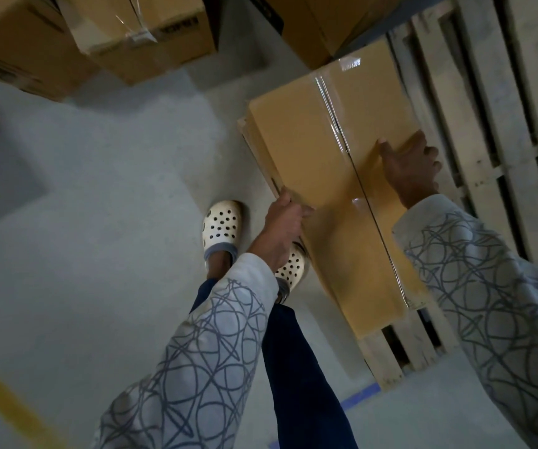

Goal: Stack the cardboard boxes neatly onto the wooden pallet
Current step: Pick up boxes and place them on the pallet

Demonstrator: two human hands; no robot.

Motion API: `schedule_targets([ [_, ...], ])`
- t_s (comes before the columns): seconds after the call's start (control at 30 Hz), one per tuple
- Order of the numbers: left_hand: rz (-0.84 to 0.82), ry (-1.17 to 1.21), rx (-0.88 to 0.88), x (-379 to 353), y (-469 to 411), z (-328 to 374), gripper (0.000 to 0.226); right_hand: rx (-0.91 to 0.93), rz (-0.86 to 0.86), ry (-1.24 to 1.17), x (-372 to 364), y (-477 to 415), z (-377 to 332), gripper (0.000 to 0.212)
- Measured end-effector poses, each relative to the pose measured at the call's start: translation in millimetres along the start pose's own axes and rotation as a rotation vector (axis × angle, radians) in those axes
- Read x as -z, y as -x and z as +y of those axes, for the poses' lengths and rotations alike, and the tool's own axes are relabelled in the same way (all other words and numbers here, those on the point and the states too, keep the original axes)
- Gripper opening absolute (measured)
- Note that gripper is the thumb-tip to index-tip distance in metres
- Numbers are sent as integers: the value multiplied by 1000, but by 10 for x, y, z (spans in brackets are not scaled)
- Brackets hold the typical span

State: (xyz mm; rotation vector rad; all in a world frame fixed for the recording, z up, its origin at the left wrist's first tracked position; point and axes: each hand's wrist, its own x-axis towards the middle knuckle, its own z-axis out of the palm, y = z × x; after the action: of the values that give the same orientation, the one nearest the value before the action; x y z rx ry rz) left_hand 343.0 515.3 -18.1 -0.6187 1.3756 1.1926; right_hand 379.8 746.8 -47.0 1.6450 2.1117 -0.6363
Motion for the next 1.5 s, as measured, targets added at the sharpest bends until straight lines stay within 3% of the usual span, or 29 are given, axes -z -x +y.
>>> schedule_targets([
  [0.23, -16, 15, 18, 30, 25, -5, 55, -6, 16, -3, -26, -5, -61, 88],
  [0.6, -9, 97, 14, 47, 128, 33, 79, 5, 31, 12, -36, 26, -84, 87],
  [1.5, -64, 109, 18, 99, 62, -45, 80, 12, 16, 17, -69, -9, -88, 89],
])
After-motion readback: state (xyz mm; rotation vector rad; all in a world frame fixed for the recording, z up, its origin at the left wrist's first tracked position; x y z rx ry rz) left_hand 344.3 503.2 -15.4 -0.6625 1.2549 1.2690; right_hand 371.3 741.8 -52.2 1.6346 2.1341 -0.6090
